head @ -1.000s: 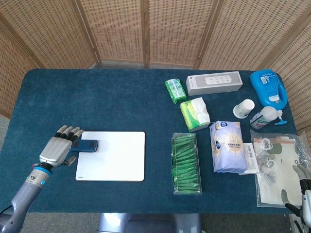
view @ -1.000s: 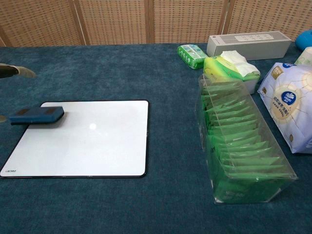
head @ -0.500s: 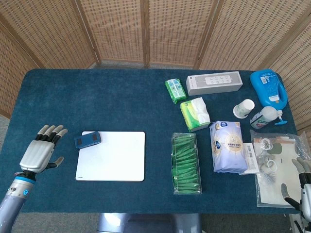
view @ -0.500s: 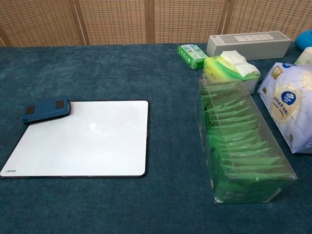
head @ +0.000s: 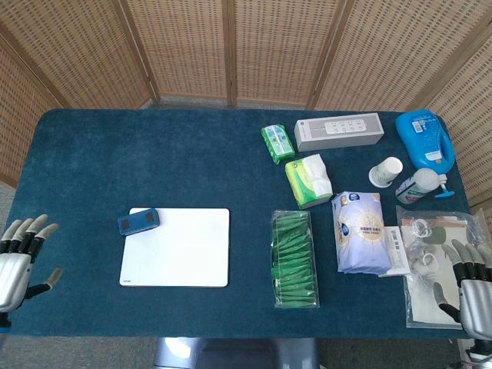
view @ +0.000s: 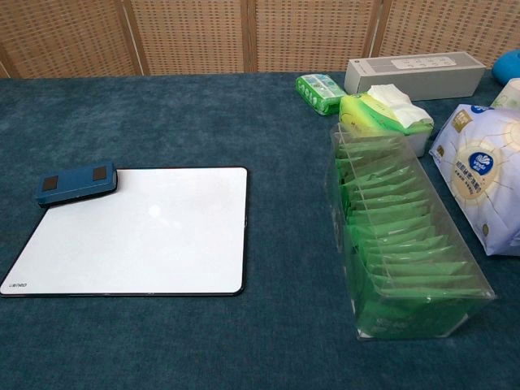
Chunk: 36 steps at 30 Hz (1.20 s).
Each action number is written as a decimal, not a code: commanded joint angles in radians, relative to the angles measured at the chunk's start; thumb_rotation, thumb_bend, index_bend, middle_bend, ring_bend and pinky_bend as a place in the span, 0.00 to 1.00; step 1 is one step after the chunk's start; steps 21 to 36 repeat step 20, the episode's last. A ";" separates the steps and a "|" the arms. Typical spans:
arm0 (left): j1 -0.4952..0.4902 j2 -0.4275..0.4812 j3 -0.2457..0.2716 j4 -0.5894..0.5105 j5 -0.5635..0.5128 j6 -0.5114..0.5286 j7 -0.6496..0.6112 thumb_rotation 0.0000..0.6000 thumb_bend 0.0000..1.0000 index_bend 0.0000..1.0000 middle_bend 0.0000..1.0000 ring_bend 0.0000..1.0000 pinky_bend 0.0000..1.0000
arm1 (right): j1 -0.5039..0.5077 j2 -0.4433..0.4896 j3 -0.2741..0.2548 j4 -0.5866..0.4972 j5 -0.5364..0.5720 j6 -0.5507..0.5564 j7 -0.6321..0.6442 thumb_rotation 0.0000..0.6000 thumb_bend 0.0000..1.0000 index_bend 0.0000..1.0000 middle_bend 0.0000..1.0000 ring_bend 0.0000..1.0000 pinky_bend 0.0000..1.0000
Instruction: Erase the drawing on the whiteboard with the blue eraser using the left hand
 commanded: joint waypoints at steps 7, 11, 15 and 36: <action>0.184 -0.050 0.060 0.124 0.099 0.204 -0.127 1.00 0.36 0.17 0.03 0.00 0.00 | 0.017 0.028 -0.005 -0.066 -0.030 0.004 -0.097 1.00 0.39 0.16 0.11 0.00 0.05; 0.221 -0.062 0.055 0.146 0.106 0.237 -0.161 1.00 0.36 0.17 0.03 0.00 0.00 | 0.024 0.037 -0.014 -0.083 -0.039 -0.006 -0.109 1.00 0.39 0.16 0.11 0.00 0.03; 0.238 -0.062 0.050 0.151 0.109 0.235 -0.157 1.00 0.36 0.17 0.01 0.00 0.00 | 0.029 0.040 -0.019 -0.091 -0.045 -0.011 -0.105 1.00 0.39 0.16 0.10 0.00 0.03; 0.247 -0.046 0.044 0.126 0.106 0.213 -0.158 1.00 0.36 0.17 0.02 0.00 0.00 | 0.031 0.031 -0.023 -0.088 -0.048 -0.008 -0.096 1.00 0.39 0.16 0.10 0.00 0.02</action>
